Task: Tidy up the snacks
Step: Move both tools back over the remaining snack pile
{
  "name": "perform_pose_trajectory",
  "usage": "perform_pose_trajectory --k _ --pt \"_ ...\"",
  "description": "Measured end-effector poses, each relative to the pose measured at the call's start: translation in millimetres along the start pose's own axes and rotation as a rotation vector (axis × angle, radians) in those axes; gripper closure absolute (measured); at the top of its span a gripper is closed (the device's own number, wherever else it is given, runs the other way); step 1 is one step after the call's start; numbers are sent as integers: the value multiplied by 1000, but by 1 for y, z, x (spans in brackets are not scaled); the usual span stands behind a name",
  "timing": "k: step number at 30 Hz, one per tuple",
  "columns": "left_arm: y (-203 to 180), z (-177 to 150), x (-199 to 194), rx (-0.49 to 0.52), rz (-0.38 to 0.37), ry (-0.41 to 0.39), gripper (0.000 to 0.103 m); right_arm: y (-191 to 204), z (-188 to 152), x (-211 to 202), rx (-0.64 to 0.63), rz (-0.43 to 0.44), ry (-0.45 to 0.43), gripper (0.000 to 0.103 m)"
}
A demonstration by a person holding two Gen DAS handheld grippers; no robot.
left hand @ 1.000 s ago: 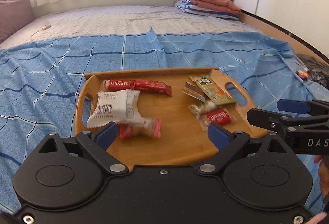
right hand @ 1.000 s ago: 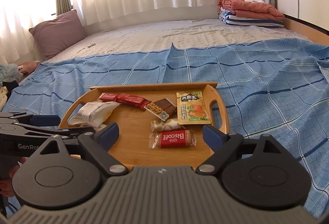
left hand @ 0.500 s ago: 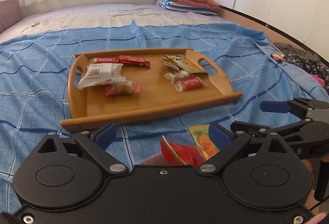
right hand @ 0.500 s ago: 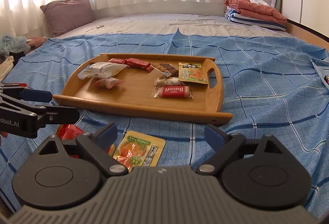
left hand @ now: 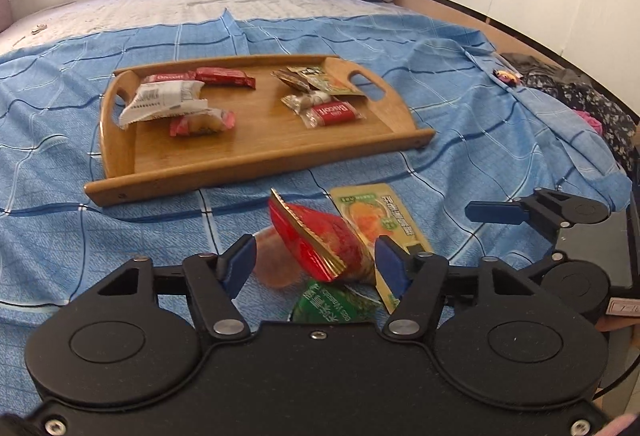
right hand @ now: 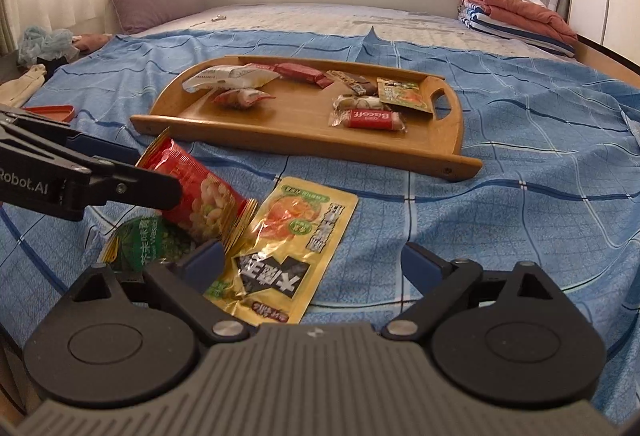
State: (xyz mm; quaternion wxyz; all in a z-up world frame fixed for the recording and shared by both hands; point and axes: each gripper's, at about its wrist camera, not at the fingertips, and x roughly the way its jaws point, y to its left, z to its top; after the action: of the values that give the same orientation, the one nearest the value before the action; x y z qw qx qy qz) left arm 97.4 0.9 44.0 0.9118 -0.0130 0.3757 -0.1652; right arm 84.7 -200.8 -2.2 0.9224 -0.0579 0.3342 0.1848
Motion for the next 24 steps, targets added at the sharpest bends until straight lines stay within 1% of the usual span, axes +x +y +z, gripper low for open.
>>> perform_pose_trajectory --k 6,11,24 --pt "-4 0 14 -21 -4 13 43 9 -8 5 -21 8 18 4" --pt "-12 2 19 10 17 -12 42 13 -13 10 -22 22 20 3" --pt "-22 -1 21 90 78 -39 42 22 -16 13 -49 23 15 0"
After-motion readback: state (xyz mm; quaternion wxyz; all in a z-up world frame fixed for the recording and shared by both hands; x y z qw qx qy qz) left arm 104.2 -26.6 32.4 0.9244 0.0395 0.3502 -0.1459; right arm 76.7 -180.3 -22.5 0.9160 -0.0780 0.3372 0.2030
